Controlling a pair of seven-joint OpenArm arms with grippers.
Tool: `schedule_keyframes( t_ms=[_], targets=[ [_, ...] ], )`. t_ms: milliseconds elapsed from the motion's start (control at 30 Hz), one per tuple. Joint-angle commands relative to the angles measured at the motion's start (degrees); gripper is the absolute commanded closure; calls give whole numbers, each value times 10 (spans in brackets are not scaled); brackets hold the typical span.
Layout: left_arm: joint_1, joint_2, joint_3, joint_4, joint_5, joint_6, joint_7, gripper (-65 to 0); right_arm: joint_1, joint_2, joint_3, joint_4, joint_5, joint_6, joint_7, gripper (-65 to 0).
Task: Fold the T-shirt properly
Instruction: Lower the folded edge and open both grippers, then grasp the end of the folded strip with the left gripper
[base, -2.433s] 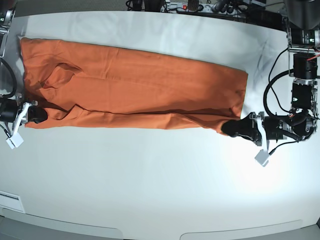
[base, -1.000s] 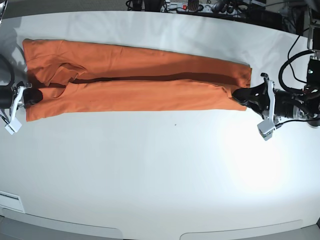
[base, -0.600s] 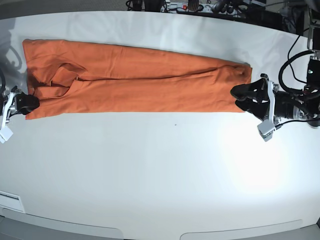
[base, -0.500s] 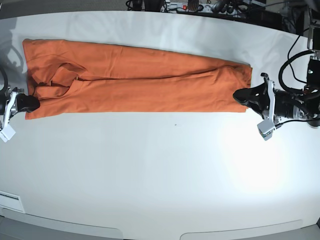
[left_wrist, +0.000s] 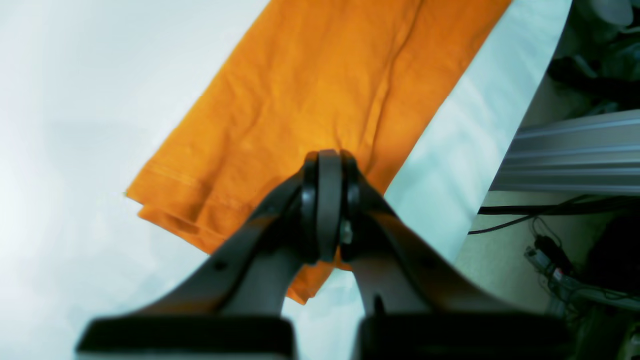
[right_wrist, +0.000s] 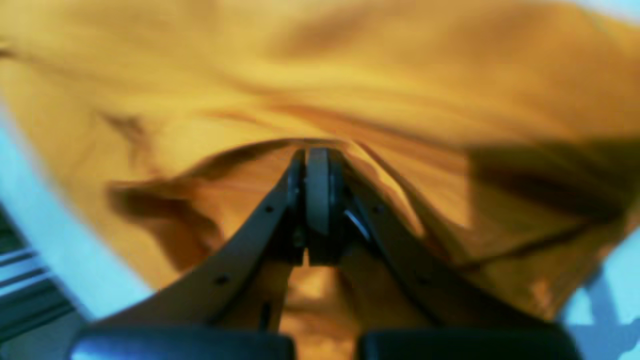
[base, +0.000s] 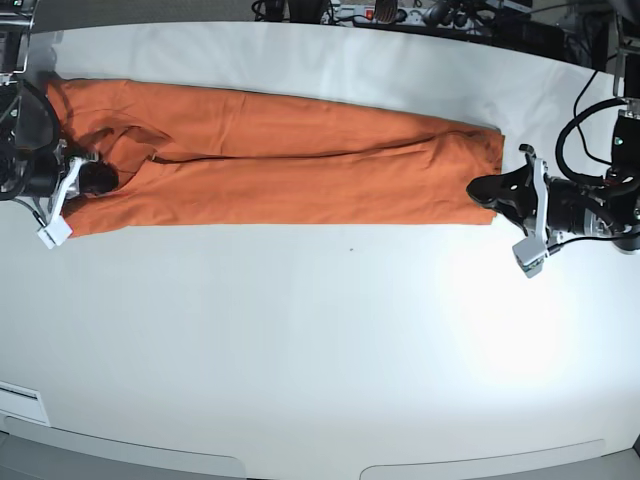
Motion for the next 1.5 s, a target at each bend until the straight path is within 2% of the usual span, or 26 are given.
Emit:
schedule_keyframes(
  t_ms=[0,67,133,200,400,533,633,800,933,1167,1333,1467],
  targets=[
    [-8,-11,-5,7,-10,-3,-4,-55,2,11,6,7,-28,2,28,0],
    [-4,-11,-5,7,4,-3,-5,-221,-13,3,6,7,-92,2,80,0],
    [-3,-11,-5,7,16,-3,-12,-360,-23,-10,6,7,-127,2,108,0],
    [-3,-11,-5,7,46,19,-26,-408,-24,-26,6,7,-154,2,111,0],
    [6,-11,-7,6,138,73,-46,-407,-28,-50,6,7,-162,2,110,0],
    [49,-5,-45,6,149,81,-52,-407,-28,-50,6,7,-164,2,110,0],
    [86,14,-125,6,148,85,-51,-407,-28,-50,7,7,-164,2,106,0],
    [132,59,-314,6,146,94,-59,-407,-28,-51,7,7,-163,2,106,0],
    [187,83,-390,6,144,100,-61,-407,-27,-51,7,7,-162,2,106,0],
    [249,146,-422,6,183,121,-82,-407,-26,-51,7,8,-162,2,106,0],
    [253,185,-422,6,188,122,-89,-407,-26,-51,7,8,-162,2,106,0],
    [253,213,-416,6,209,135,-100,-407,-26,-51,7,8,-162,2,106,0]
  ],
)
